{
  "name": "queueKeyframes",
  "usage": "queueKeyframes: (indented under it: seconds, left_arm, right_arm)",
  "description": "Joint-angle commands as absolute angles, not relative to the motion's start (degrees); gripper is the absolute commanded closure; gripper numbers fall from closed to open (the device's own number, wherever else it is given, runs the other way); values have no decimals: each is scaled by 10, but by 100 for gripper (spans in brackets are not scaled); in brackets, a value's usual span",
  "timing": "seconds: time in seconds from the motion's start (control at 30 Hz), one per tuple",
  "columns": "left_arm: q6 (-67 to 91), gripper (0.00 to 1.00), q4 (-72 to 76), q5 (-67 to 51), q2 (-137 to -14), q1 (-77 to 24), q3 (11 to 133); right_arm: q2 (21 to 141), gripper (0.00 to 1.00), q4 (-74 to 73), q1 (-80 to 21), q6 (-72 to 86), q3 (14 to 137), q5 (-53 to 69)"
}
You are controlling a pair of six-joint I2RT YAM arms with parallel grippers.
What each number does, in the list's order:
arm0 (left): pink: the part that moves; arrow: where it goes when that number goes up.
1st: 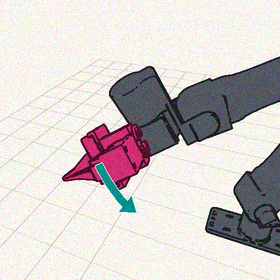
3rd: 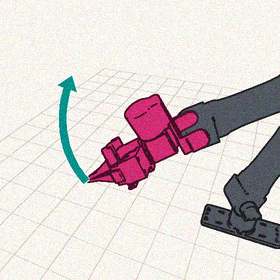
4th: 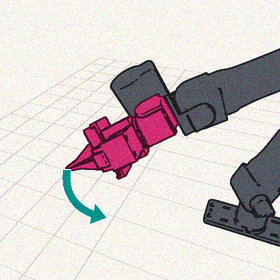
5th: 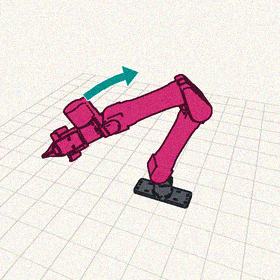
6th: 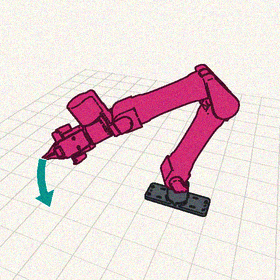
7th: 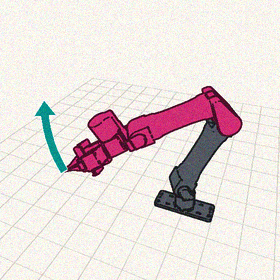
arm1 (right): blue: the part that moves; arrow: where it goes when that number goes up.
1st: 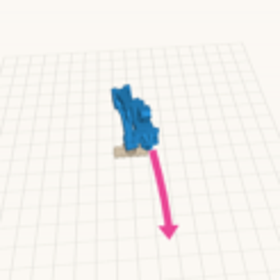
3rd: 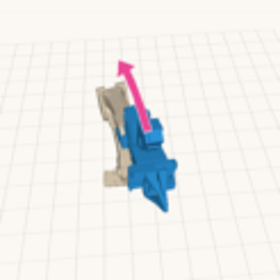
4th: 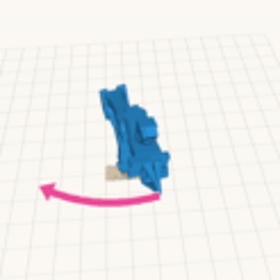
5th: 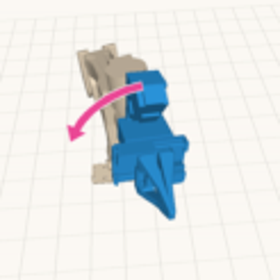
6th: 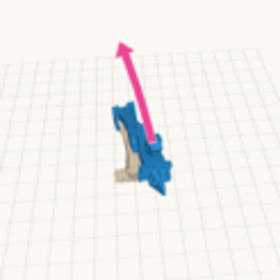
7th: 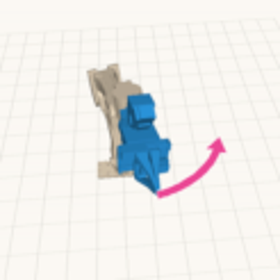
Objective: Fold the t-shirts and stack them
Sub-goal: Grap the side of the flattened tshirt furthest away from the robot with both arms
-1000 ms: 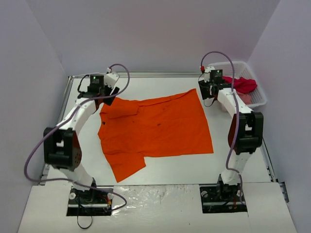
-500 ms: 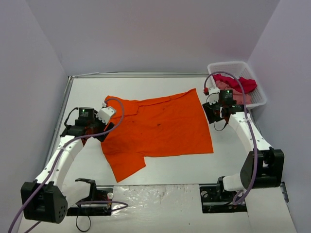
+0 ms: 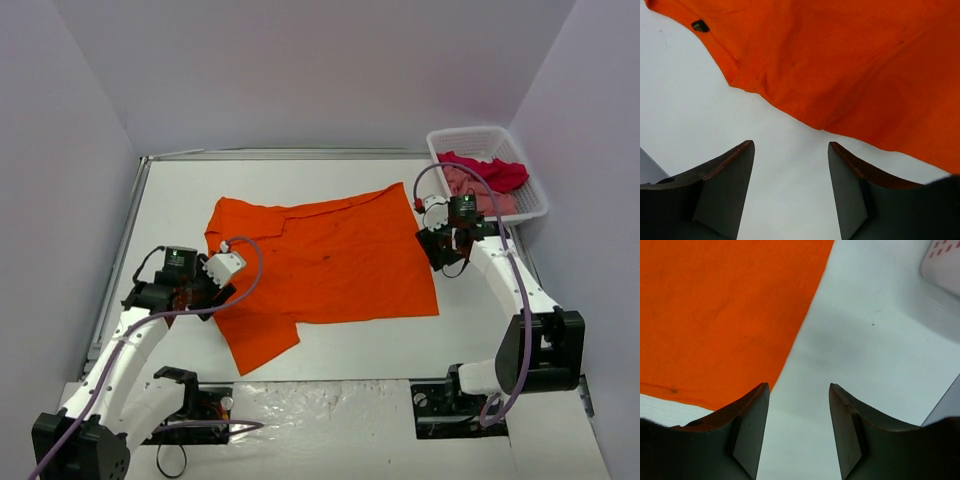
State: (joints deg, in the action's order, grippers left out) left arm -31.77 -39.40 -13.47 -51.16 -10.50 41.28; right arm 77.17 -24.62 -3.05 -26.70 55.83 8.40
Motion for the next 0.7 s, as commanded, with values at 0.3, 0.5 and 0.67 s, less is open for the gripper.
queueKeyframes:
  seconds: [0.3, 0.5, 0.67]
  left_arm:
    - [-248, 41, -138, -6, -670, -105, 457]
    - [-268, 46, -64, 31, -812, -105, 563]
    - [-281, 58, -67, 18, -930, -104, 658]
  right_arm:
    - [966, 55, -243, -33, -225, 738, 117]
    - [1040, 55, -241, -37, -217, 816, 126]
    - [1082, 56, -232, -37, -210, 845, 128]
